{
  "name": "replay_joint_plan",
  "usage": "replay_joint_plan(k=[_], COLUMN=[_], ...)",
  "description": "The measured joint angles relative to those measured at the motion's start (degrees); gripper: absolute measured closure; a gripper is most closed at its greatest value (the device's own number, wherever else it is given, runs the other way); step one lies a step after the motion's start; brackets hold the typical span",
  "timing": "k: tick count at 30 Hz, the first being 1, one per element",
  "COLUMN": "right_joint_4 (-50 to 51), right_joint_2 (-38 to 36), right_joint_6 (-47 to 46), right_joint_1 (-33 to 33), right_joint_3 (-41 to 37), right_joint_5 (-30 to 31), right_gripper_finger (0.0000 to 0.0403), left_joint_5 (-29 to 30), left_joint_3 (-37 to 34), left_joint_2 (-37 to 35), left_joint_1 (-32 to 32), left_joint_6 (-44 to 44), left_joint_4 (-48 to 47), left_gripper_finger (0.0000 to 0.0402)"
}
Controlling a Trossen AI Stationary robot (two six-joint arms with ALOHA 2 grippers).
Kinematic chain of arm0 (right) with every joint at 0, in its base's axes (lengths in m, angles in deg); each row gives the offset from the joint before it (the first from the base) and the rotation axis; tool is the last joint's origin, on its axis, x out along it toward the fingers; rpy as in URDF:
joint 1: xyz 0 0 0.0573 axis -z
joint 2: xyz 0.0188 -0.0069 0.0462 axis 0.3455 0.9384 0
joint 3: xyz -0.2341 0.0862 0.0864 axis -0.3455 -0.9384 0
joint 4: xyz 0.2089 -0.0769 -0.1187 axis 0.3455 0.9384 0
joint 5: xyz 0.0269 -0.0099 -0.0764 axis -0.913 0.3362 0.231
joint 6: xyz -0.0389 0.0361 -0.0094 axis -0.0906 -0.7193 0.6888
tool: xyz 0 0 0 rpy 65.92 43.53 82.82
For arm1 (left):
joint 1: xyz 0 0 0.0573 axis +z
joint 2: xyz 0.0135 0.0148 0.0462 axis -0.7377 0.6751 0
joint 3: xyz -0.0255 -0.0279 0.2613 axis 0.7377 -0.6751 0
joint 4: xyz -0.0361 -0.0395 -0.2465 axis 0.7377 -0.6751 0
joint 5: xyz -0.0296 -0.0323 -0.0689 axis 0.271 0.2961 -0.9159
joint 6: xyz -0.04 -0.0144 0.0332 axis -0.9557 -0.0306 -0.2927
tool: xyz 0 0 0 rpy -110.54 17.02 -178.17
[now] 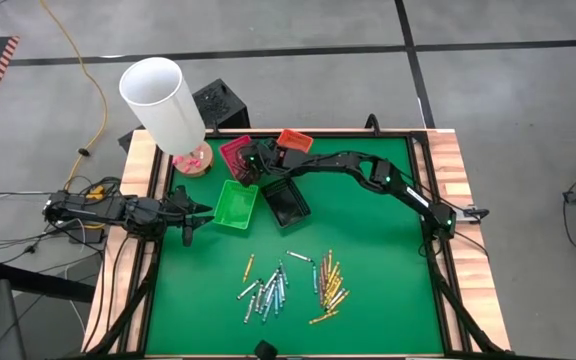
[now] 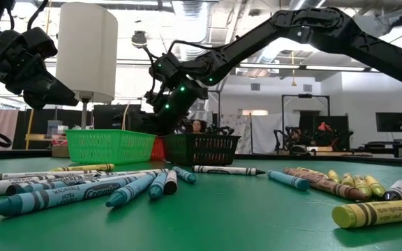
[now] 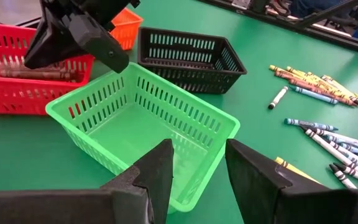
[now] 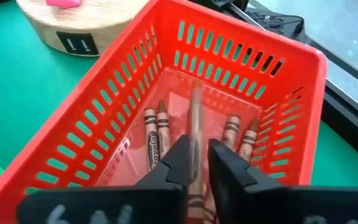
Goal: Sort crayons
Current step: Put the brown crayon into the red bin
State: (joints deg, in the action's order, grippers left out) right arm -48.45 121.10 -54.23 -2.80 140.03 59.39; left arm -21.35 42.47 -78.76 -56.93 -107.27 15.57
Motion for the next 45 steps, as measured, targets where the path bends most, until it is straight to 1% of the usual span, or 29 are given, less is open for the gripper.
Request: replay_joint_plan(k=[4,7,9,12,15,19,22,25,29,32,34,39,42,45], right_joint_4=[0.2,2.1,6.4,16.6,23.5,35.8,44.5,52.6,66.4,76.1,76.7,75.6,75.9,75.8], right_joint_2=[0.1,0.1,0.1,-0.2,-6.5,-14.6,-19.4,-22.4,-25.3,-25.3,-24.7,-24.8,-24.7,-24.6], right_joint_6=[1.5,3.5,5.2,9.4,12.4,12.7,10.5,7.5,-1.0,-7.5,-10.4,-12.8,-20.0,-30.5], right_joint_1=[0.0,-0.2,-0.5,-1.0,-1.8,-3.0,-4.3,-6.2,-9.7,-12.9,-15.6,-24.0,-28.9,-33.2], right_joint_3=[2.8,7.1,11.4,17.9,14.3,14.5,14.5,14.4,14.4,14.4,13.5,9.0,4.7,-0.5], right_joint_5=[0.0,0.1,0.1,0.1,-0.2,0.5,0.5,0.5,0.5,0.5,0.5,-0.5,0.6,0.9], right_gripper_finger=[0.0311,0.0303,0.0301,0.0301,0.0301,0.0301,0.0301,0.0301,0.0301,0.0301,0.0301,0.0301,0.0301,0.0301], left_joint_5=[0.0,0.0,0.0,0.0,0.0,0.0,0.0,-0.1,-0.1,-0.1,-0.1,-0.1,0.0,0.0], left_joint_3=[0.0,0.0,0.0,0.0,0.0,0.0,0.0,0.0,0.0,0.0,0.0,0.0,0.0,0.0], left_joint_2=[0.0,0.0,0.0,0.0,0.0,0.0,0.0,0.0,0.0,0.0,0.0,0.0,0.0,0.0], left_joint_1=[0.0,0.0,0.0,0.0,0.0,0.0,0.0,0.0,0.0,0.0,0.0,0.0,0.0,0.0], left_joint_6=[-0.2,-0.7,-0.7,-1.1,-1.2,-0.9,-0.9,-1.3,-1.7,-1.9,-1.9,-2.1,-2.1,-2.2], left_joint_4=[0.0,0.0,0.0,0.0,0.0,0.1,0.1,0.1,0.1,0.1,0.1,0.1,0.1,0.2], left_gripper_finger=[0.0265,0.0265,0.0265,0.0265,0.0265,0.0265,0.0265,0.0265,0.0265,0.0265,0.0265,0.0265,0.0265,0.0265])
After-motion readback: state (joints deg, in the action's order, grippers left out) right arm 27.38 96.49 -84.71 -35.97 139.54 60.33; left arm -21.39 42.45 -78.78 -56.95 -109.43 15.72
